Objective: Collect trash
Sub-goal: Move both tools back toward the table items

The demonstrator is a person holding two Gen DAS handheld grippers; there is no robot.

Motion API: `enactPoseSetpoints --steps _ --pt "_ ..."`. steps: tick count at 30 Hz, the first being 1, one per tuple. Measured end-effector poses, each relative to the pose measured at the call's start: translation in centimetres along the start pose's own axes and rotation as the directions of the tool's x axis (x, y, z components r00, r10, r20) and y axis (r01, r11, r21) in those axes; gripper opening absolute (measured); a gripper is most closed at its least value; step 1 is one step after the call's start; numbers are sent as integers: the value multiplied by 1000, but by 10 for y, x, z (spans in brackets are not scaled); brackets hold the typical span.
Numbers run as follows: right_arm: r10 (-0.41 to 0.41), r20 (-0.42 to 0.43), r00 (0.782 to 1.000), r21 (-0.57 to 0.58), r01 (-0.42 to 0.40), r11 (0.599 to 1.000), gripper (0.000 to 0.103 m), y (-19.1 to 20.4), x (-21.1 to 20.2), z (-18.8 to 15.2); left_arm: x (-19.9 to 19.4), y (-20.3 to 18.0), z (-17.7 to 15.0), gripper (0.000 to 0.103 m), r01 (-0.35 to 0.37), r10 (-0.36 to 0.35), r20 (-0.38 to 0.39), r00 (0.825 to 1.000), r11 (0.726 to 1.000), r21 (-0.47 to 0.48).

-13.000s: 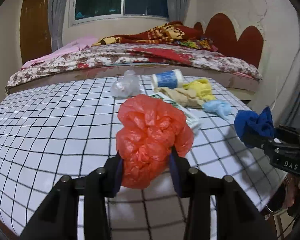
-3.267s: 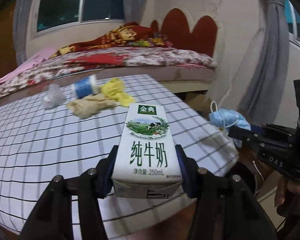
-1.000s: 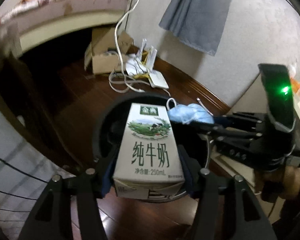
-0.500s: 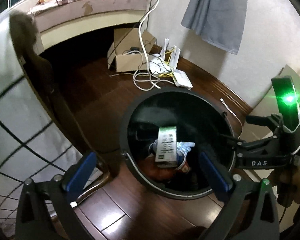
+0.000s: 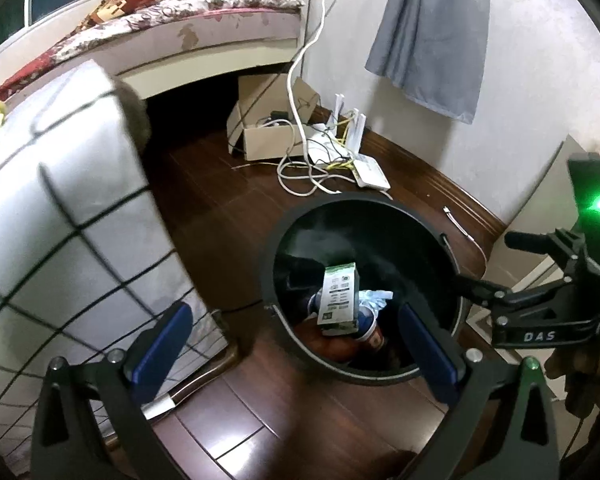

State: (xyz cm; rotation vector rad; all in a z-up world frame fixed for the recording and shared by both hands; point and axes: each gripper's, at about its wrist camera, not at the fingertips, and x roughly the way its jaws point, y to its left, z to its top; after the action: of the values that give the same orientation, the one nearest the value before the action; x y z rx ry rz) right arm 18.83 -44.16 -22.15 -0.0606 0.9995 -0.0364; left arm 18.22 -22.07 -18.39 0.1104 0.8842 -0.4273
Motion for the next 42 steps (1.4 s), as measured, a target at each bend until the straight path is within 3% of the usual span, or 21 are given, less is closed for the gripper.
enactPoseSetpoints --steps 21,32,42 --pt "55 179 982 -9 -54 999 102 46 -78 20 -87 33 14 103 -72 85 162 983 994 -84" --pt "122 275 954 -72 -106 992 102 91 -108 50 -118 74 18 103 -128 158 214 964 980 -149" --pt "208 295 933 -170 -163 972 102 149 -110 72 -138 132 8 103 -196 250 223 942 951 -240"
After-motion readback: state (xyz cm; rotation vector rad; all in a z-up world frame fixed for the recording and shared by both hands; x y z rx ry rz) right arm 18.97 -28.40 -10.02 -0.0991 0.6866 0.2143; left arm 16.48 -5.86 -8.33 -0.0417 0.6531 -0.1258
